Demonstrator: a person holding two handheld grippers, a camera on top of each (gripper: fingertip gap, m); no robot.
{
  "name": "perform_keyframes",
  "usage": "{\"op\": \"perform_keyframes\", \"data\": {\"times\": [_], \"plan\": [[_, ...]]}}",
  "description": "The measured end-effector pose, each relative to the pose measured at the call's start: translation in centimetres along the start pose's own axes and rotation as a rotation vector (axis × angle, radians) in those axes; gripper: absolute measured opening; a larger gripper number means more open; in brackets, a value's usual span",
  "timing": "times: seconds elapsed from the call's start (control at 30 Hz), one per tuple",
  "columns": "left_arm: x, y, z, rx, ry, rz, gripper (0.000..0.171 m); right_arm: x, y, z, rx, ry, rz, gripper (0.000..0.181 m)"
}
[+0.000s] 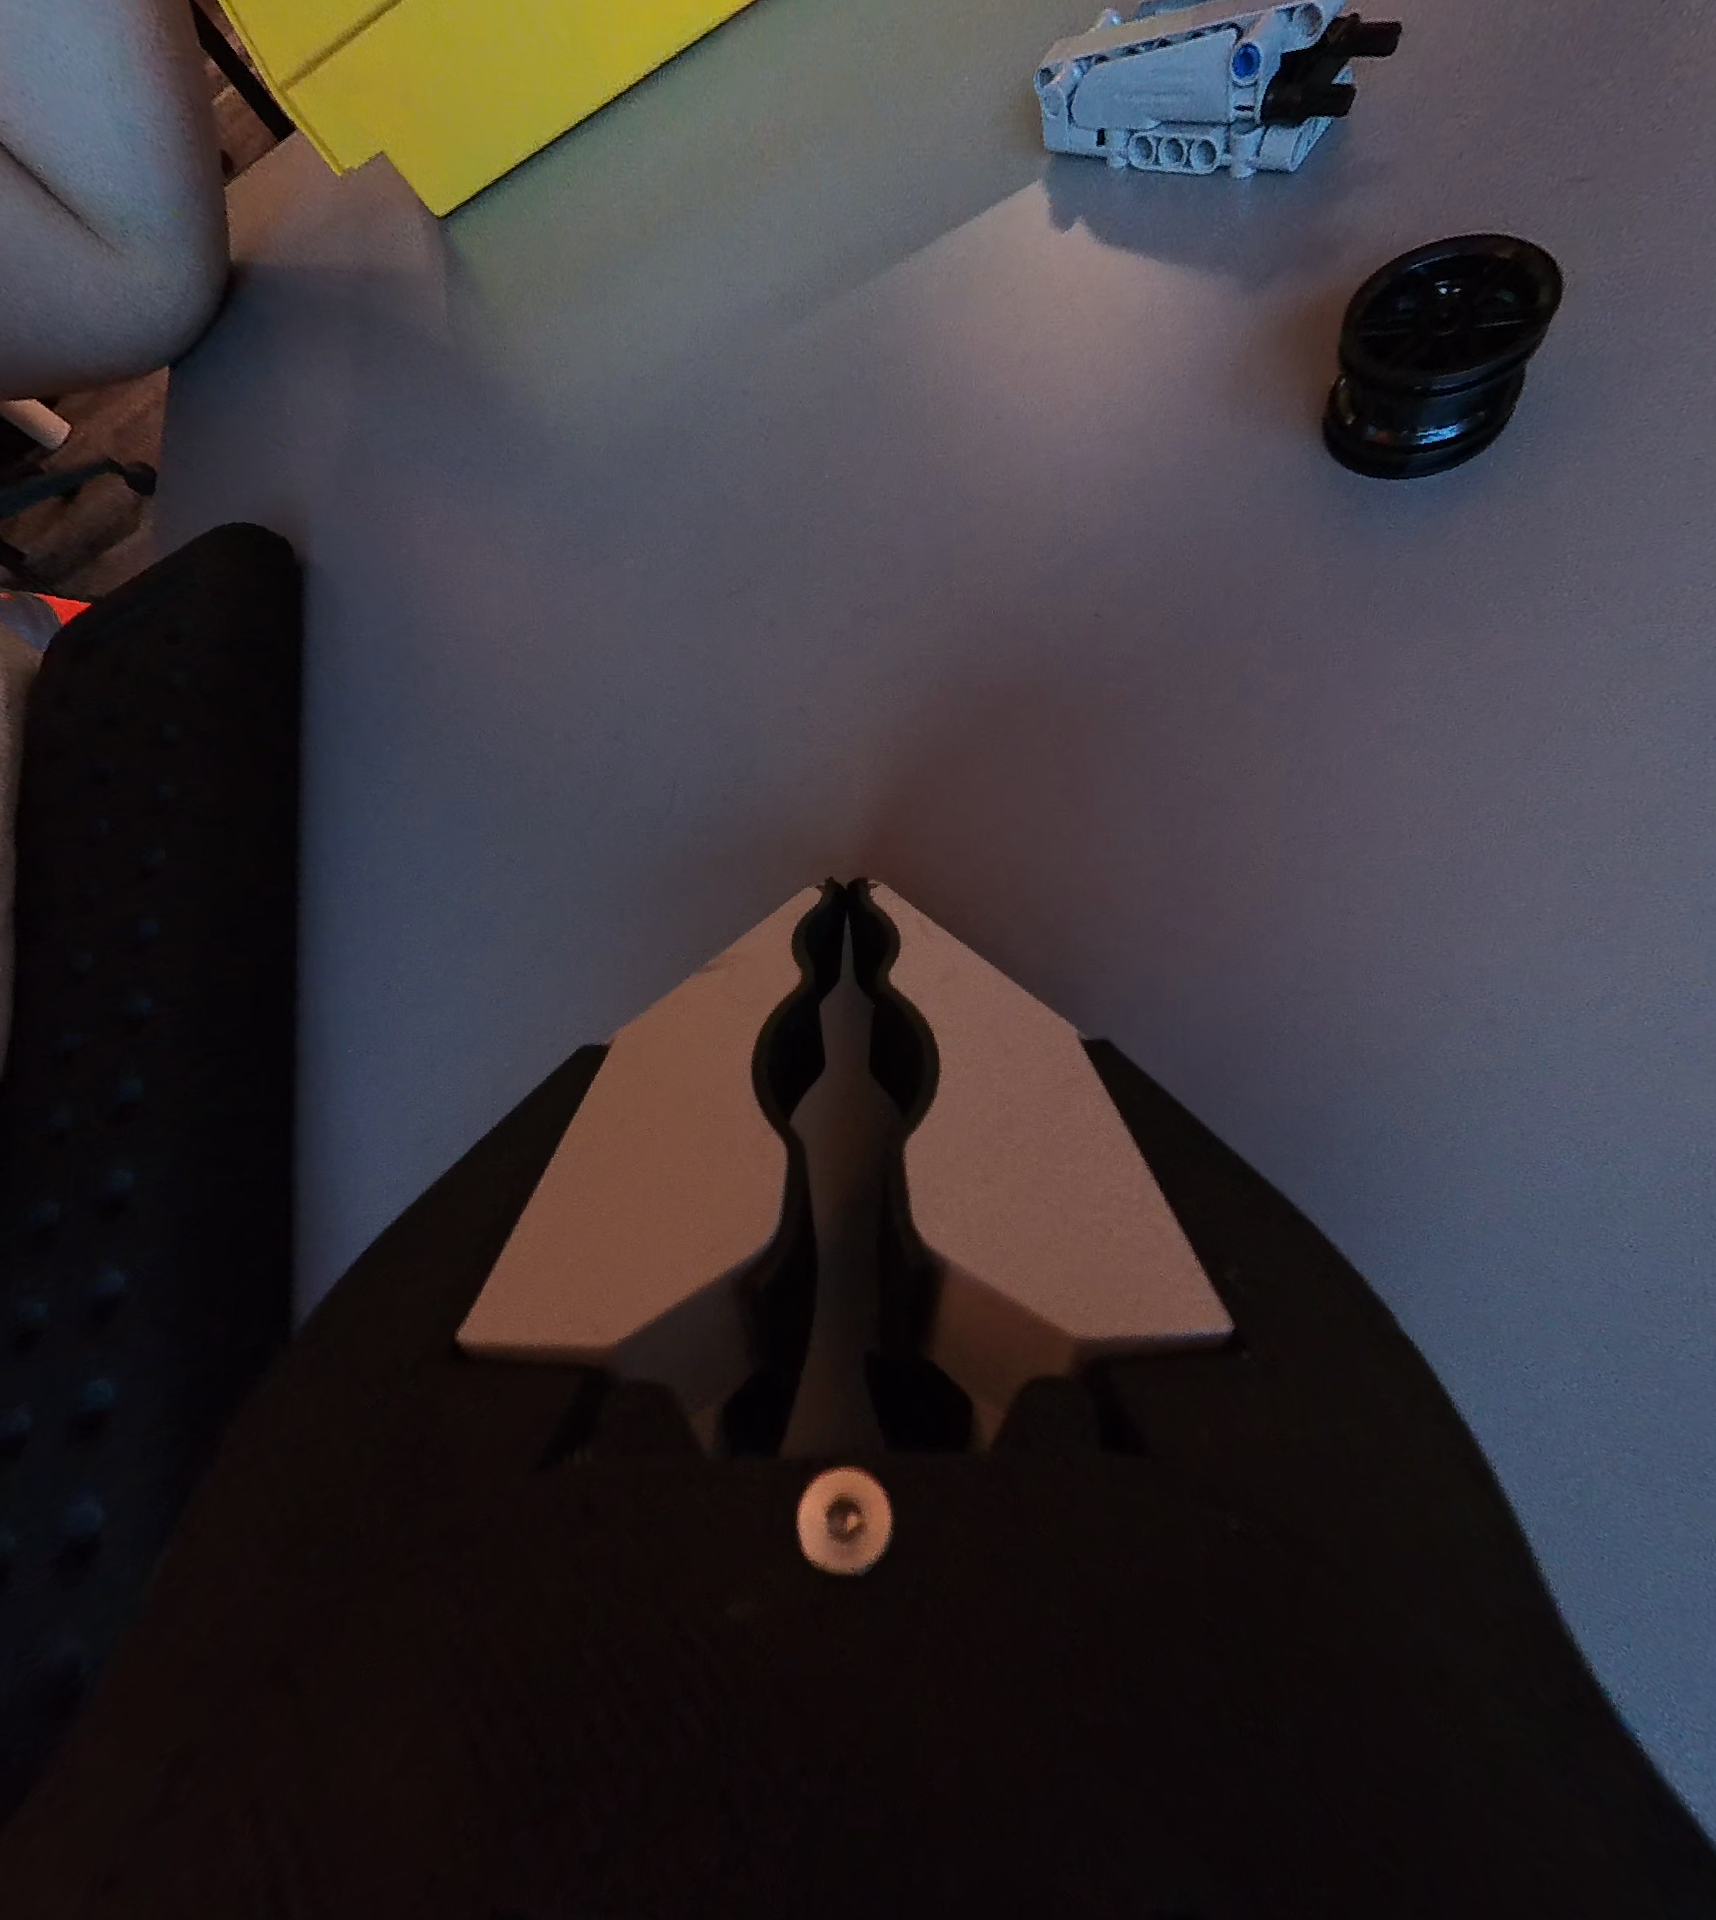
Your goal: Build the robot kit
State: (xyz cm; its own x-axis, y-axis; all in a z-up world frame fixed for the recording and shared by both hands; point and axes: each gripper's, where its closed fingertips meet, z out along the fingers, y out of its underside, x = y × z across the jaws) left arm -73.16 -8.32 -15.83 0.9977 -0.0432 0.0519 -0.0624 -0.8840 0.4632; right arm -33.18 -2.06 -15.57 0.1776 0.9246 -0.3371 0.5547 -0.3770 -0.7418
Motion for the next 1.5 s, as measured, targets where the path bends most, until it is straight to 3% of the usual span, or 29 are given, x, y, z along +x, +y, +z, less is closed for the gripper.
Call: {"op": "perform_keyframes", "data": {"times": [0.23, 0.3, 0.57, 0.73, 0.87, 1.5], "plan": [[-0.5, -0.3, 0.4, -0.032, -0.083, -0.042, 0.116, 0.0, 0.0, 0.0, -0.001, 0.005, -0.006, 0.001], [-1.6, -0.1, 0.3, -0.039, -0.141, -0.058, 0.111, 0.0, 0.0, 0.0, 0.0, 0.004, -0.006, 0.001], [-2.1, 0.3, 0.4, -0.061, -0.134, -0.062, 0.113, -0.1, 0.0, 0.0, 0.001, 0.001, -0.004, 0.002], [-0.8, 0.9, 0.0, -0.026, -0.09, 0.037, 0.112, -0.1, 0.0, 0.0, 0.001, -0.001, -0.002, 0.002], [-1.6, 1.8, 0.2, -0.083, -0.157, 0.06, 0.116, -0.1, 0.0, 0.0, 0.001, 0.001, -0.004, 0.002], [-2.6, 1.0, 0.8, -0.116, -0.207, -0.002, 0.118, -0.2, 0.0, 0.0, 0.003, -0.002, -0.005, 0.004]]}}
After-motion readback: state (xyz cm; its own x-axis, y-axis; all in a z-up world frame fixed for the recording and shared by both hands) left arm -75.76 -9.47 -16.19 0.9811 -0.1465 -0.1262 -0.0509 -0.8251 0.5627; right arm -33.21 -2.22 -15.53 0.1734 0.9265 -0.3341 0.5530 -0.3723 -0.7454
